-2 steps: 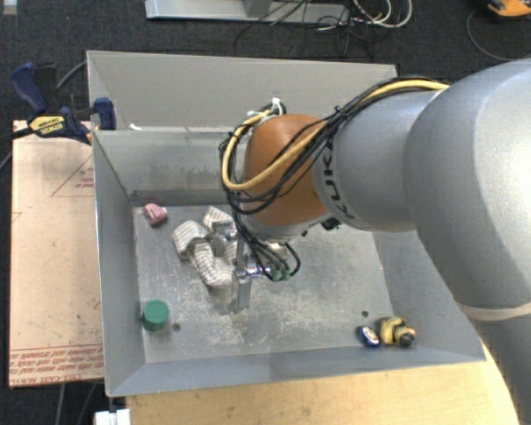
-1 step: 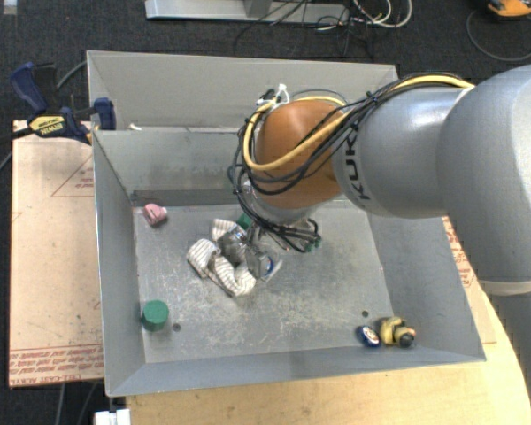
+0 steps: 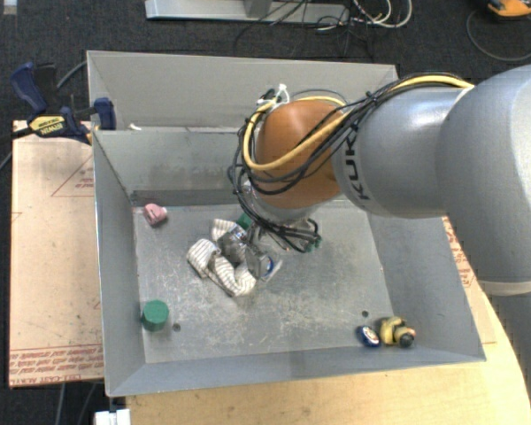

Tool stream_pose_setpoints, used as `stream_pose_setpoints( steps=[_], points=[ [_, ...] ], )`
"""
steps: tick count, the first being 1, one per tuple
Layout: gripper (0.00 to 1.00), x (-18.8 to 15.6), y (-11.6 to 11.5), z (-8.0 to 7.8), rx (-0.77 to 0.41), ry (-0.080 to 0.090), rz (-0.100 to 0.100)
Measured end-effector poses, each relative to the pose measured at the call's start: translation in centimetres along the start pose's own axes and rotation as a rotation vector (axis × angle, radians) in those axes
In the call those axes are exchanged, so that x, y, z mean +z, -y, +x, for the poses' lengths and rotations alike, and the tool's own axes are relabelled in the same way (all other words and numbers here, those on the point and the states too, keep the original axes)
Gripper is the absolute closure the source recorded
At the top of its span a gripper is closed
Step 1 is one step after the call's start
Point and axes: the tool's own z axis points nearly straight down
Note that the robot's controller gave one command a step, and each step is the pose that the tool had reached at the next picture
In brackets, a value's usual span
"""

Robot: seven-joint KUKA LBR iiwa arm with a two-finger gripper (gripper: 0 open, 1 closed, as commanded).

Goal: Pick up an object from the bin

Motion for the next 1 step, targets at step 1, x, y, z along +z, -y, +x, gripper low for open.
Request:
stream_pose_setpoints(
  steps=[1],
  points=[
    [1.00, -16.86, -0.73, 0.91, 0.017, 0.005, 0.000]
  ],
)
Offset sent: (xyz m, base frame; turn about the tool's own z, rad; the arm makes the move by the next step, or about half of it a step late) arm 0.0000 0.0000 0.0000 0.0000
